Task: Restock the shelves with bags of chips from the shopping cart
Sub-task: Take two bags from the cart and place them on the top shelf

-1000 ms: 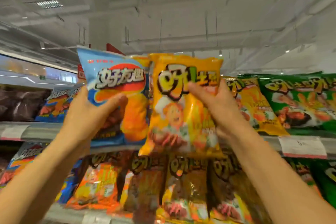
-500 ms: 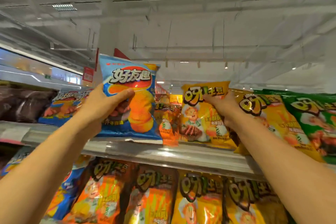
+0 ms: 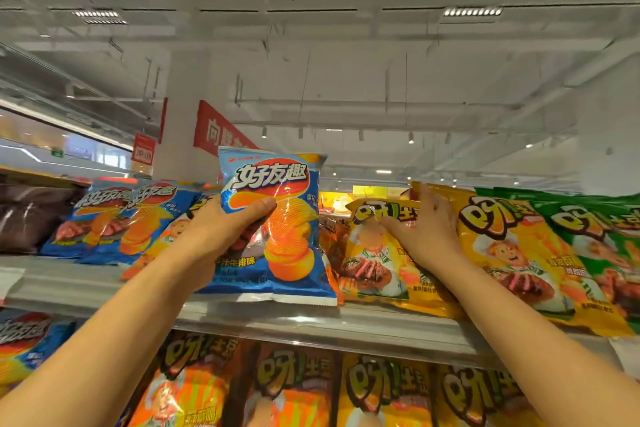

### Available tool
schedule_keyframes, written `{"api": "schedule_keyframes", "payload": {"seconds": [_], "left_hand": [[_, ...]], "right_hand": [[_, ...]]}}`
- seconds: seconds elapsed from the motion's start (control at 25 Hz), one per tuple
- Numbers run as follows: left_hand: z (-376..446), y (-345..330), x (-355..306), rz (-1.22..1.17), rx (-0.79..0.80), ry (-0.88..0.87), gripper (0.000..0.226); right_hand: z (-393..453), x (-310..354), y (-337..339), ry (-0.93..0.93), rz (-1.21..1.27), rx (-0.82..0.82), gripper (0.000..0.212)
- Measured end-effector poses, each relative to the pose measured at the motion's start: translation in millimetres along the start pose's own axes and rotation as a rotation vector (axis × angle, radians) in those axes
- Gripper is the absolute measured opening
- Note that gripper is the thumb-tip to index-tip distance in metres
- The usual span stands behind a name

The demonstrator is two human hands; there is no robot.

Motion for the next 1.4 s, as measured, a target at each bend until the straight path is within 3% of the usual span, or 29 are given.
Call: {"api": "schedule_keyframes", "payload": {"seconds": [0.08,0.16,0.28,0.4,0.56,0.76,0.92,1.04,1.16,1.4], "left_hand": [[1.1,-0.2,2.2,0.002,0.032,0.008,0.027],[1.5,2.8,2.1,0.001,0.052,0.002,0.025],[-2.6,12.3,3.1,-0.018,0.107,-0.024,0.026],[-4.6,38.3,3.5,-0.007,0.144,-0.026,0.027],[12.2,124.7,3.1,-0.038,0.098,-0.037,0.031],[39.8,259.2,23.3,-0.025,0.017,-0.023,0.025],[55.1,322.9,43.9,-0.070,0.019,-0.027,0.025],[73.5,332.0,50.1,-0.070,0.021,-0.060,0.021],[93.0,314.6,60.6,0.020,0.052,-0.065,0.028],[110.1,276.1,101.3,0.102,0.232,0.075,0.024]], "right_hand": [[-5.0,18.6,-9.2,0.137,-0.150,0.115,0.084],[-9.9,23.4,-15.7,0.128,-0.285,0.232,0.079],[-17.8,50.7,-6.3,0.195,-0.401,0.118,0.068],[-37.9,106.4,-11.2,0.362,-0.215,0.024,0.053],[-61.8,184.7,-61.6,0.512,-0.142,0.166,0.045],[-81.9,254.7,-139.0,0.547,-0.275,0.189,0.057],[-100.6,291.6,-187.4,0.540,-0.406,0.136,0.070],[-107.8,293.4,-202.6,0.519,-0.442,0.121,0.080],[-110.4,288.4,-203.5,0.483,-0.414,0.100,0.077],[-110.9,285.9,-201.8,0.473,-0.407,0.065,0.072]]}}
Point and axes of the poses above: each hand's wrist, its own z-axis towards the middle knuckle, its own y-axis out of the back of the hand, x = y × z, the point moved 8 cm from there along z, towards the middle knuckle, and after that the axes turned 3 degrees about x, right-handed, at the moved point
